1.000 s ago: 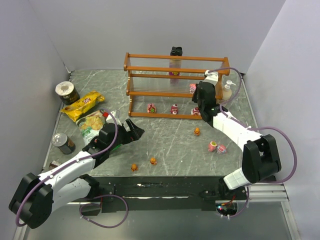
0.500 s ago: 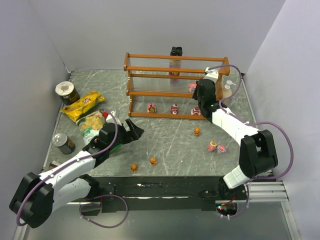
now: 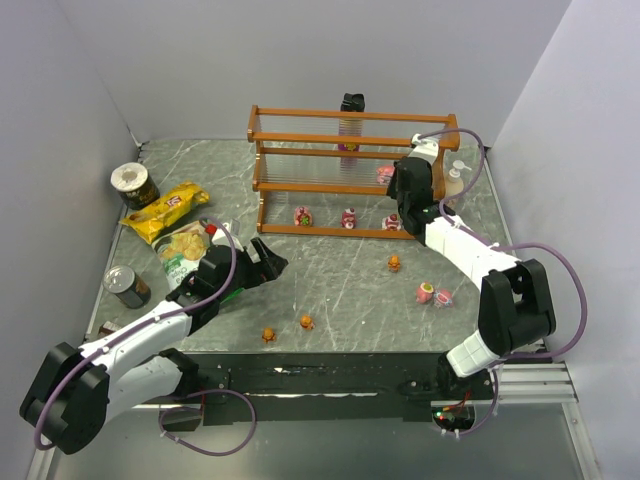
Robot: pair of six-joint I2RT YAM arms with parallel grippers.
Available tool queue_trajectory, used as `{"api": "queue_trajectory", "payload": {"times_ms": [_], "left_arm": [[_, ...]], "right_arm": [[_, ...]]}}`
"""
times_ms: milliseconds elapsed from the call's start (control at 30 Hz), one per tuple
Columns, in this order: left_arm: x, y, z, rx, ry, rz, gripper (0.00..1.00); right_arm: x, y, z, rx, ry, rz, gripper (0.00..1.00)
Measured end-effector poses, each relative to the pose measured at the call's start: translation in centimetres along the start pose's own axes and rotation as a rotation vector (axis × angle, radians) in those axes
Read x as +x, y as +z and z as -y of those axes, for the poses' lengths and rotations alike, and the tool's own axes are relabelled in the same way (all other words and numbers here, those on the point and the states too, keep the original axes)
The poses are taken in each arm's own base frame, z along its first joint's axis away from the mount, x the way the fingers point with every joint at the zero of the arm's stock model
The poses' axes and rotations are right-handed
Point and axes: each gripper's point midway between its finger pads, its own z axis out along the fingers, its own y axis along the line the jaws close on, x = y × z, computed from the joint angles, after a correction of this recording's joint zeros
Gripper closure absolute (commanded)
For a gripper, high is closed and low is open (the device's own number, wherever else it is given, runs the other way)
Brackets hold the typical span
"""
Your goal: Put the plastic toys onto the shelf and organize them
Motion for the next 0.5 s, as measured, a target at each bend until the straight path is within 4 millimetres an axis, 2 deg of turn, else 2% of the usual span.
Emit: {"api": "queue_trajectory", "payload": {"times_ms": [100,133,300,500], "left_arm": [[0.0,0.0,0.0,0.000,0.000,0.000,0.04],[0.0,0.0,0.0,0.000,0.000,0.000,0.04],[0.0,0.0,0.0,0.000,0.000,0.000,0.04],[-0.5,-0.5,0.5,0.018,0.000,0.017,0.04]], "right_arm": [[0.0,-0.3,-0.2,-0.017,0.003,-0.001,0.96],[0.0,-0.6,-0.2,-0.025,0.007,-0.001,0.92],[0.4,-3.7,-0.2,-0.100,0.034,-0.007,0.75],[-0.2,-8.0,-1.9,-0.234,0.057,0.008,0.45]]}}
